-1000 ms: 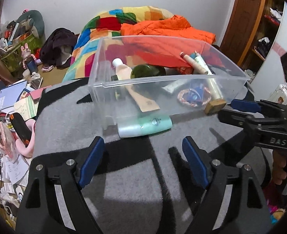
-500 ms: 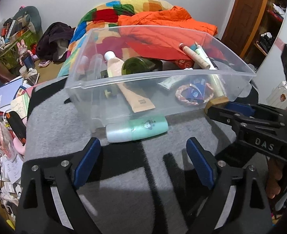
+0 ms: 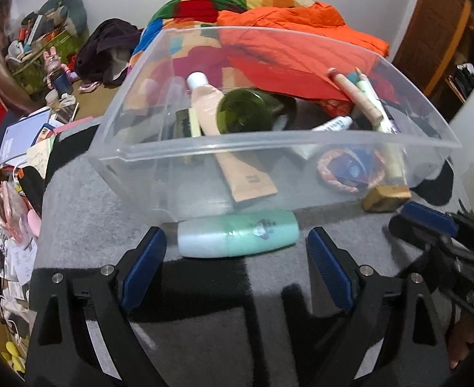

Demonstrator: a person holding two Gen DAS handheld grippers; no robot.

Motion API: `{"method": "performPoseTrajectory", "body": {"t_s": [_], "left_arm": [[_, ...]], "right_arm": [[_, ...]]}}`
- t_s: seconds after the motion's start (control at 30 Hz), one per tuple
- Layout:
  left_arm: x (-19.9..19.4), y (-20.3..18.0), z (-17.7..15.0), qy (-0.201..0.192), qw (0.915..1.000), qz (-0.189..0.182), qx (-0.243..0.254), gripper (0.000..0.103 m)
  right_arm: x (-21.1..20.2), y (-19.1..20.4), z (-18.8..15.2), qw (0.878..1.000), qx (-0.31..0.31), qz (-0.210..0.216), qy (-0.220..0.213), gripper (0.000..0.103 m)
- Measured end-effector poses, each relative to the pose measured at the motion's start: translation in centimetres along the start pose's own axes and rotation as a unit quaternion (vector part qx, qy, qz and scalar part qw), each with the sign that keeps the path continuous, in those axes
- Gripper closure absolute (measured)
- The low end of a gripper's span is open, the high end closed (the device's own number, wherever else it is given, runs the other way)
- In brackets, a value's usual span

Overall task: Organize objects
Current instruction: 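Grasp the mint-green bottle with the left tool while the right tool grasps the wooden block, then carry the mint-green bottle and wooden block into the clear box and open both tools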

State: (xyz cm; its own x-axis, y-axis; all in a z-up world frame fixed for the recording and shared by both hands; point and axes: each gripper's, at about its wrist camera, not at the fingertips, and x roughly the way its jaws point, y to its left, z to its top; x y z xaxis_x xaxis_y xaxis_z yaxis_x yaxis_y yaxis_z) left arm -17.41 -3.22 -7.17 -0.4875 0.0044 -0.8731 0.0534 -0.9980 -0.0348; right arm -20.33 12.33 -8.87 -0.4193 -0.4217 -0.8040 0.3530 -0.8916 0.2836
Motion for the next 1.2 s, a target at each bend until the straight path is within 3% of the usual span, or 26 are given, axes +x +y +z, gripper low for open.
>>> {"method": "performPoseTrajectory", "body": {"t_s": [0.07, 0.1, 0.13, 0.47, 0.63, 0.77, 1.0, 1.2], "left_arm": [[0.0, 0.2, 0.0, -0.002, 1.0000, -0.004, -0.006, 0.014], [-0.1, 0.4, -0.1, -0.005, 0.9999, -0.005, -0.008, 0.020], [-0.3, 0.4, -0.2, -0.008, 0.9999, -0.009, -0.008, 0.030], [-2.2, 0.3, -1.7, -0.034, 0.9988, -0.034, 0.004, 0.030], [-3.5, 0.2, -3.0, -0.057, 0.9973, -0.043, 0.016, 0.030], [-4.2, 0.3, -4.1, -0.069, 0.9964, -0.043, 0.024, 0.030], [-5.8, 0.5, -5.3, -0.093, 0.9940, -0.042, 0.037, 0.030], [-8.2, 0.2, -4.3, -0.129, 0.9898, -0.038, 0.046, 0.030]], "right_arm": [[0.0, 0.3, 0.2, 1.000, 0.004, 0.004, -0.001, 0.048], [-0.1, 0.6, 0.3, 1.000, 0.004, -0.008, -0.006, 0.037], [-0.1, 0.9, 0.2, 1.000, 0.002, -0.017, -0.011, 0.033], [1.0, 1.1, 1.2, 0.997, 0.043, -0.067, -0.001, 0.032], [1.5, 1.9, 1.4, 0.994, 0.049, -0.099, -0.004, 0.032], [1.3, 1.9, 1.4, 0.994, 0.049, -0.101, -0.010, 0.065], [0.2, 1.0, 0.4, 0.996, 0.059, -0.071, -0.018, 0.065], [-1.7, 0.5, -0.7, 0.997, 0.047, -0.056, -0.033, 0.065]]}}
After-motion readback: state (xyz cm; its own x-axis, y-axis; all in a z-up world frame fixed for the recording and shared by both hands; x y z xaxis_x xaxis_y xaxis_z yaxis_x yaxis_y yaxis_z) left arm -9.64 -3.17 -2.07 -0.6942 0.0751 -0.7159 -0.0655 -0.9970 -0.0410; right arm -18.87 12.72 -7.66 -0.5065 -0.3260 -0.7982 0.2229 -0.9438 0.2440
